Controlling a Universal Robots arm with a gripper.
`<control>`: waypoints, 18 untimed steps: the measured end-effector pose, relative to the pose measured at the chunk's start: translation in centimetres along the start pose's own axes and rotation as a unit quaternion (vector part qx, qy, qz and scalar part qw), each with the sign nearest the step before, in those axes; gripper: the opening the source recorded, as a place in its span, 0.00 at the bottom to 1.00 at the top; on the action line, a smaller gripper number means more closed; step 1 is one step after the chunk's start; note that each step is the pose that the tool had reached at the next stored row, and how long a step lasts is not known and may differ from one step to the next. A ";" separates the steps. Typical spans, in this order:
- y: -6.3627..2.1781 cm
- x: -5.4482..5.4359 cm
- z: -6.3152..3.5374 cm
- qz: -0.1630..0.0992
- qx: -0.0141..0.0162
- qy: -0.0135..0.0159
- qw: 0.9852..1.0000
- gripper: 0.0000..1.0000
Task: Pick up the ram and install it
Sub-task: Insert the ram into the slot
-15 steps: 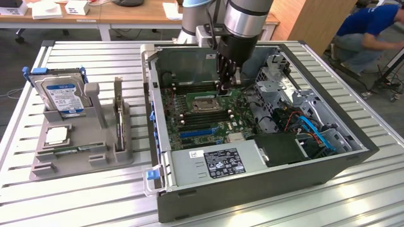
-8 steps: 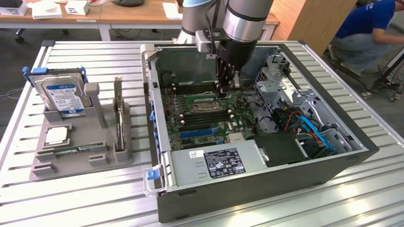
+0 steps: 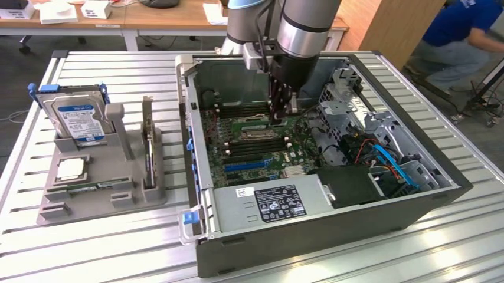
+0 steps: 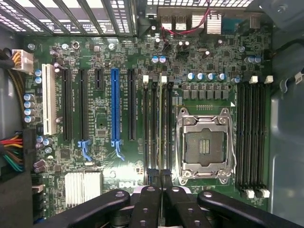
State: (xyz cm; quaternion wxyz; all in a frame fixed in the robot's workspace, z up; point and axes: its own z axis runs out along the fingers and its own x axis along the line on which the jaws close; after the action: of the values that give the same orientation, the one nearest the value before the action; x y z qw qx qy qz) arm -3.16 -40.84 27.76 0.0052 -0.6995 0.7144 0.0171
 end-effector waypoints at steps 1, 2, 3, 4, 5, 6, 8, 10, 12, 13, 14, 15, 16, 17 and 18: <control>0.00 0.0 0.08 0.000 0.000 0.000 1.000 0.11; 0.00 0.0 0.16 0.000 0.000 0.000 1.000 0.11; 0.00 0.0 0.25 0.000 0.000 0.000 1.000 0.11; -0.01 0.0 0.33 0.000 0.000 0.000 1.000 0.11; -0.01 0.0 0.40 0.000 0.000 0.000 1.000 0.11; -0.01 0.0 0.49 0.000 0.000 0.000 1.000 0.11; -0.01 0.0 0.70 0.000 0.000 0.000 1.000 0.11; -0.01 0.0 0.83 0.000 0.000 0.000 1.000 0.11; -0.01 0.0 0.83 0.000 0.000 0.000 1.000 0.11; -0.01 0.0 0.83 0.000 0.000 0.000 1.000 0.11; -0.01 0.0 0.83 0.000 0.000 0.000 1.000 0.11; -0.01 0.0 0.84 0.000 0.000 0.000 1.000 0.11; -0.01 0.0 0.84 0.000 0.000 0.000 1.000 0.11; -0.01 0.0 0.83 0.000 0.000 0.000 1.000 0.11; -0.01 0.0 0.83 0.000 0.000 0.000 1.000 0.11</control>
State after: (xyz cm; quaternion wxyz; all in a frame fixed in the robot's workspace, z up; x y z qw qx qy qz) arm -3.16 -40.84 26.93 0.0051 -0.6995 0.7144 0.0170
